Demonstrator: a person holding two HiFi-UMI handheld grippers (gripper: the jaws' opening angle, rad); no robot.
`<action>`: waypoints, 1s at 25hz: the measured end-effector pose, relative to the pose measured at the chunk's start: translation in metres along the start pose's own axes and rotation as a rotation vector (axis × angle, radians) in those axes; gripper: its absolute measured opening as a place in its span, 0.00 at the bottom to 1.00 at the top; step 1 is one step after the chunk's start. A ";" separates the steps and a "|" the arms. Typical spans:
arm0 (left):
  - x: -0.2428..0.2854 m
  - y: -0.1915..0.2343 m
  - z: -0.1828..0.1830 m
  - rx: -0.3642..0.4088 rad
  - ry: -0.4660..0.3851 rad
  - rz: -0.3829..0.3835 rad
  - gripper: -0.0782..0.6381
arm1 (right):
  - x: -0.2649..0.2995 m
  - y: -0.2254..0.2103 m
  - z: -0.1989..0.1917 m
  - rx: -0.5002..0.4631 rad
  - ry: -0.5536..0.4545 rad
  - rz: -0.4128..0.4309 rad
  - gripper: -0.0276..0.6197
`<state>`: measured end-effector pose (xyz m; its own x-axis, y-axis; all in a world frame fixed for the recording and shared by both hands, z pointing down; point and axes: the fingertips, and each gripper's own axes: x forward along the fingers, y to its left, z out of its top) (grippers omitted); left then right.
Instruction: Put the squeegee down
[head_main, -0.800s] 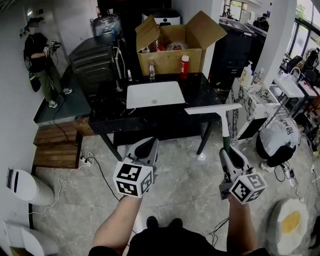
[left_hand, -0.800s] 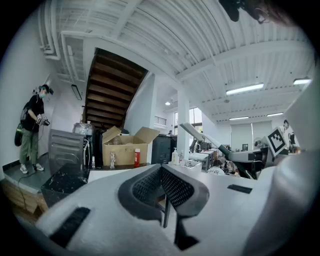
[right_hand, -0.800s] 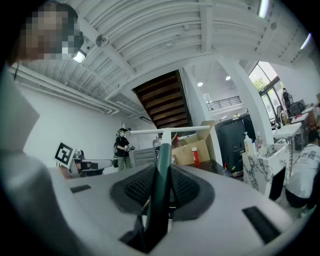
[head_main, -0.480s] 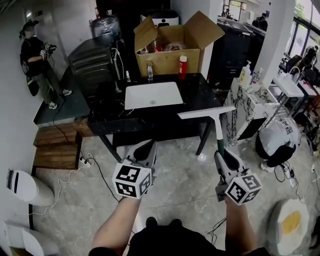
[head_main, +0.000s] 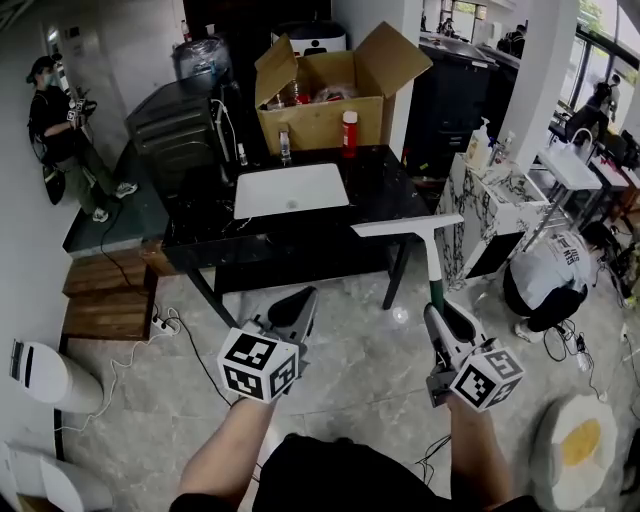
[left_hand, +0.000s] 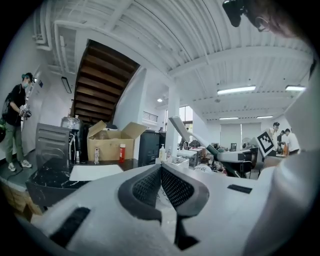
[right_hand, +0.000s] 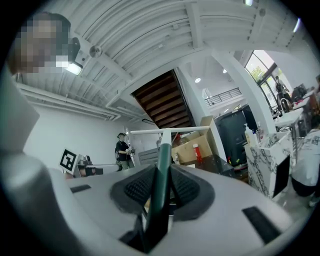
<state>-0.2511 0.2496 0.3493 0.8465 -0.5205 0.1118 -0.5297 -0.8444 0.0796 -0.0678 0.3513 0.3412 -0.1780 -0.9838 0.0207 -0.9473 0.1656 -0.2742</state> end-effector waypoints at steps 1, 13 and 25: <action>0.003 -0.007 0.000 -0.003 0.000 -0.013 0.12 | -0.005 -0.002 -0.001 0.003 0.002 -0.001 0.19; 0.045 -0.028 -0.004 -0.015 0.033 -0.112 0.12 | -0.015 -0.030 0.000 0.036 -0.001 -0.038 0.19; 0.143 0.035 -0.006 -0.028 0.044 -0.171 0.12 | 0.071 -0.079 0.021 0.027 -0.021 -0.076 0.19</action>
<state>-0.1495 0.1463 0.3742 0.9217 -0.3627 0.1372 -0.3796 -0.9162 0.1284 0.0003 0.2673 0.3440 -0.0997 -0.9948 0.0228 -0.9503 0.0884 -0.2986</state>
